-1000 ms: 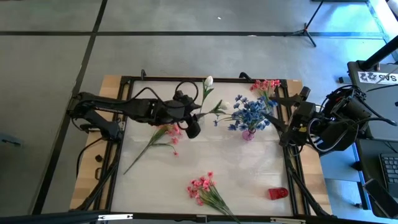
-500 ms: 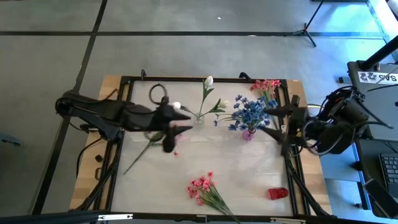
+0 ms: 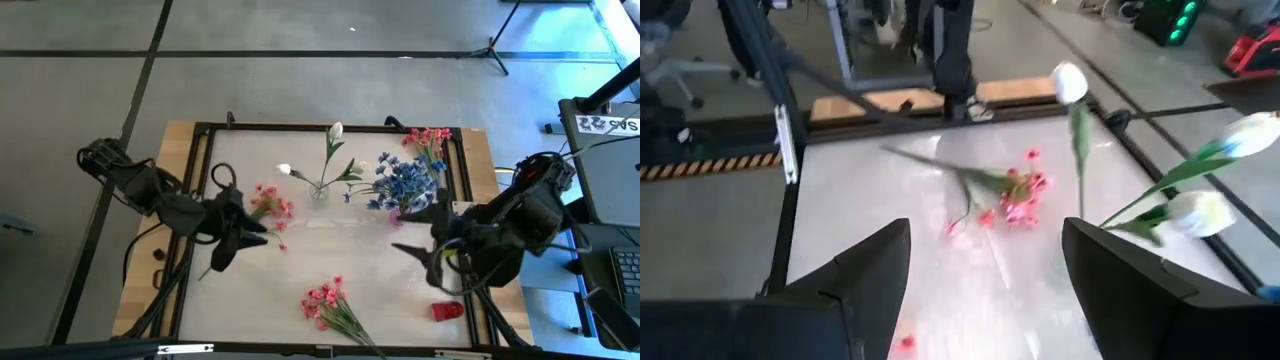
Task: Sort flowers into vase by color
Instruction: Put the bottom pink flower into the red vase
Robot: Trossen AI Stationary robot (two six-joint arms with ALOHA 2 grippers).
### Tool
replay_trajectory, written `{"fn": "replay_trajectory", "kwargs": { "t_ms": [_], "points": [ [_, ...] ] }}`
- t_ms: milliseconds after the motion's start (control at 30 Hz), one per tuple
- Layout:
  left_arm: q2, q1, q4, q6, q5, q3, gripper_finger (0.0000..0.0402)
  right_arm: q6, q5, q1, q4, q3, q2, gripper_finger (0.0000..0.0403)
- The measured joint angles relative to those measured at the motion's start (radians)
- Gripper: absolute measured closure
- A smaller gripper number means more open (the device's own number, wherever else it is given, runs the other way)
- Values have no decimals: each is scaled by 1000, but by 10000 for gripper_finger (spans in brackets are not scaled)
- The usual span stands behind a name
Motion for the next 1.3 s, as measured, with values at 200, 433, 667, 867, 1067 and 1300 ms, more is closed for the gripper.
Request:
{"fn": "replay_trajectory", "kwargs": {
  "t_ms": [200,433,667,867,1067,1300],
  "points": [
    [0,-42,-160,-303,0,0,246,27,-133,0,0,0,65,141],
    [0,-95,-331,-409,-27,0,246,129,-303,0,38,0,153,141],
    [0,-100,-454,-354,-97,0,246,368,-436,1,22,0,273,141],
    [0,-120,-495,-343,-114,0,246,562,-534,0,23,0,412,141],
    [0,-150,-496,-280,-141,0,246,787,-581,0,31,0,523,141],
    [0,-168,-495,-257,-166,0,246,863,-620,-4,87,0,640,141]
  ]
}}
